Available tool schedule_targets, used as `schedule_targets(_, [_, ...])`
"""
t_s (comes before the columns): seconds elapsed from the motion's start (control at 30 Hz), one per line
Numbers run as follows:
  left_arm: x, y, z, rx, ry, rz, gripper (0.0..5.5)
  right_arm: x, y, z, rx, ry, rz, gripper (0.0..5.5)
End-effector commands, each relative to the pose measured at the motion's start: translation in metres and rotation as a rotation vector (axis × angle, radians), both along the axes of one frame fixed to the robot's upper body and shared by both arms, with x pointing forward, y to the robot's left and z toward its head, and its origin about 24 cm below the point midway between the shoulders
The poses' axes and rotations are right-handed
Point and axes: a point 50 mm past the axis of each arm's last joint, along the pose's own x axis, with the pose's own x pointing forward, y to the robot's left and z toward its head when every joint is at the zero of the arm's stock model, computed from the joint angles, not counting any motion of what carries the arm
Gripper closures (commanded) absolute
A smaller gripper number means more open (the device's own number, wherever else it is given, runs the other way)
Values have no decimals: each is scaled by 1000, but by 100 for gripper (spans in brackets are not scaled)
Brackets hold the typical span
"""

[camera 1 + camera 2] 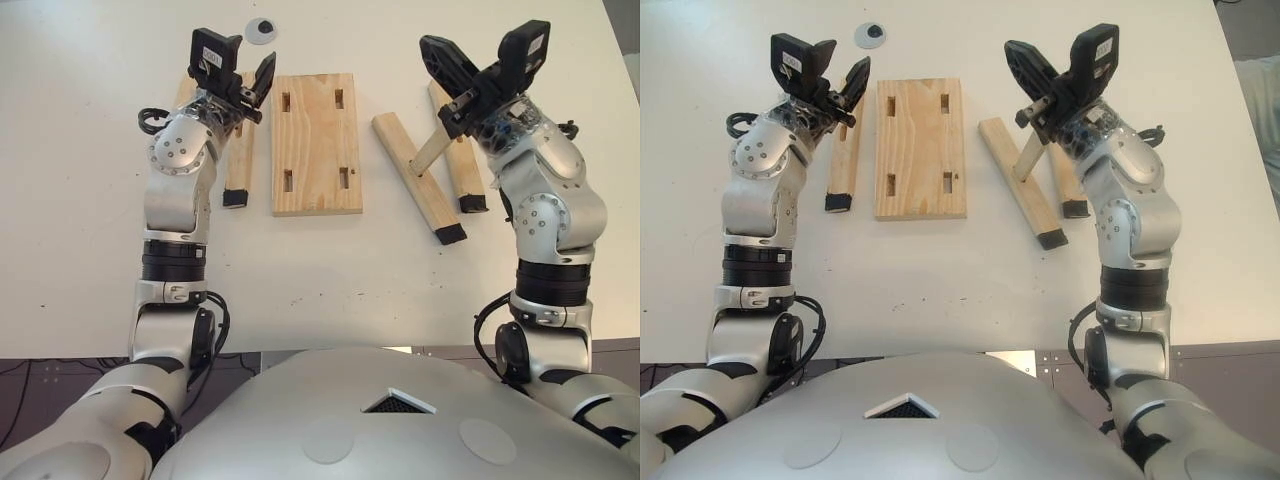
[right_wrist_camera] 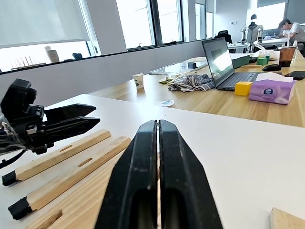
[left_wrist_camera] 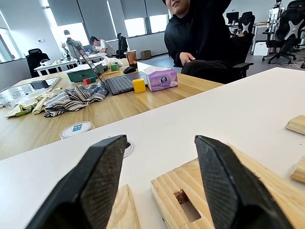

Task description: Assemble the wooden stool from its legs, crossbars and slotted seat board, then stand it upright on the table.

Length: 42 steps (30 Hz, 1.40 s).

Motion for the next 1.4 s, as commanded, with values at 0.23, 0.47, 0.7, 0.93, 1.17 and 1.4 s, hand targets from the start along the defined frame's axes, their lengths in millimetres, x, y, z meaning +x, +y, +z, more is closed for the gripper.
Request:
schedule_targets(0.23, [-2,3,-1,1,-1,23,288,13,-12,89,436,-14,0,544])
schedule_targets(0.47, [-14,9,-7,-10,9,72,288,-5,-68,49,-90,166,-128,449])
schedule_targets(0.7, [-22,14,-12,-12,26,106,288,-52,-71,3,-325,449,86,319])
schedule_targets(0.93, [-20,14,-10,-5,26,99,288,-74,-71,-43,-499,619,107,207])
schedule_targets(1.17, [-18,11,-10,0,28,79,288,-75,-49,-50,-485,589,125,165])
schedule_targets(1.4, [-19,11,-13,11,34,80,288,-62,-40,-27,-430,501,118,165])
